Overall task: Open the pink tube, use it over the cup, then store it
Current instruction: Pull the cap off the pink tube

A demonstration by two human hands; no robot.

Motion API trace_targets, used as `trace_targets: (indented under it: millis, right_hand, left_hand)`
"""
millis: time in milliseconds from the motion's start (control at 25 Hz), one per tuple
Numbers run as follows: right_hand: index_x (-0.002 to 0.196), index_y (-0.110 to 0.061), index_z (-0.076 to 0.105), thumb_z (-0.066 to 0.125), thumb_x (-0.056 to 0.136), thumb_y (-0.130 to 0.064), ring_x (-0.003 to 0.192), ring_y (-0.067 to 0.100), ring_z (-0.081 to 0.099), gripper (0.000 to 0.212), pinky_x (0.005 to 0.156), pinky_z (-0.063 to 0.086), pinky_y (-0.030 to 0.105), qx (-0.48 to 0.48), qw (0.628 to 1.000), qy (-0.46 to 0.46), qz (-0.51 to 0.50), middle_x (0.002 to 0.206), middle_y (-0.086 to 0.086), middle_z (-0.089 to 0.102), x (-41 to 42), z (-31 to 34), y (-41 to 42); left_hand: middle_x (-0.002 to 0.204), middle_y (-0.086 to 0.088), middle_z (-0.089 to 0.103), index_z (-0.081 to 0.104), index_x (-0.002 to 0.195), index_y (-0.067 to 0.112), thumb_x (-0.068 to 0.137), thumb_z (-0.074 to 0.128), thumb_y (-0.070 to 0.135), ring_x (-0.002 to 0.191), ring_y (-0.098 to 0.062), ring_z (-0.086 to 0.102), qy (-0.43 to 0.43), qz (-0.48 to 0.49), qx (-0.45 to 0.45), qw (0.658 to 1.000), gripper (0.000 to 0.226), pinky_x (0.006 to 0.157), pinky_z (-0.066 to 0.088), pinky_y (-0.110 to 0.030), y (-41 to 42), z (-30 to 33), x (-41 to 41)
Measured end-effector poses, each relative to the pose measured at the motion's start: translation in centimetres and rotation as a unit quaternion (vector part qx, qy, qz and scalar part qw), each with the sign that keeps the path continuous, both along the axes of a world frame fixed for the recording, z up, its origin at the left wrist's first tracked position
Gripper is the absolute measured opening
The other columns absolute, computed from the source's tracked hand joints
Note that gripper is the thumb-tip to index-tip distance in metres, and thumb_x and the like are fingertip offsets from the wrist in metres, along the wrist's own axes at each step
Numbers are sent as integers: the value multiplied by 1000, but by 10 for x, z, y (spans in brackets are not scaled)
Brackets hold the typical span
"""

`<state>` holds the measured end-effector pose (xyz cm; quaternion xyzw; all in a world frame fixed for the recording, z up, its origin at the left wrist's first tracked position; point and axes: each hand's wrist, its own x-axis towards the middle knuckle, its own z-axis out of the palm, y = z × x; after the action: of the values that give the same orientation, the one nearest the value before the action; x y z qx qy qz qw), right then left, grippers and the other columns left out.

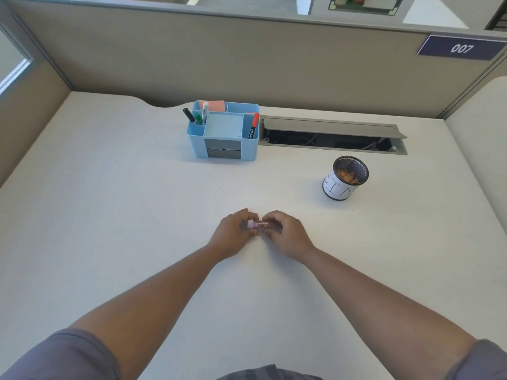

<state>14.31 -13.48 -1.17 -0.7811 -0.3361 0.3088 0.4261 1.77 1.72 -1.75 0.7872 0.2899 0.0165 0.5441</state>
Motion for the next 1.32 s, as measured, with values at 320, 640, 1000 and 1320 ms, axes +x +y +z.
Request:
trace_targets:
  millis: [320,640,1000,1320]
  right_hand:
    - [102,-16,75,80,84,-7,90,15,68,21,84,57,26,50,951,295,-82,105,5,75,12,9,6]
    - [105,-9,73,76,85,-1,94,21,70,21,90,57,31,84,916,367,-141,104,11,76,12,5,5]
    - [103,-5,72,75,86,-1,90,32,70,18,99,56,41,77,900,397,-164,105,15,74,13,4,4]
    - [99,-4,73,73,88,2,80,24,71,13,80,62,29,56,900,401,-161,97,15,74,16,7,6]
  left_hand:
    - [104,-9,79,73,112,14,84,80,8,92,-18,74,-10,20,-115,993,30,91,56,-36,5,20,14]
    - [101,-11,77,74,104,6,79,80,-7,89,-20,74,-77,101,-282,951,29,81,59,-26,5,16,12]
    - [96,-3,81,76,100,11,73,87,0,90,-20,76,-75,109,-295,946,31,85,60,-30,8,3,10]
    - [113,-17,78,75,105,8,79,84,4,102,-27,74,-60,89,-266,958,28,97,56,-38,12,2,11]
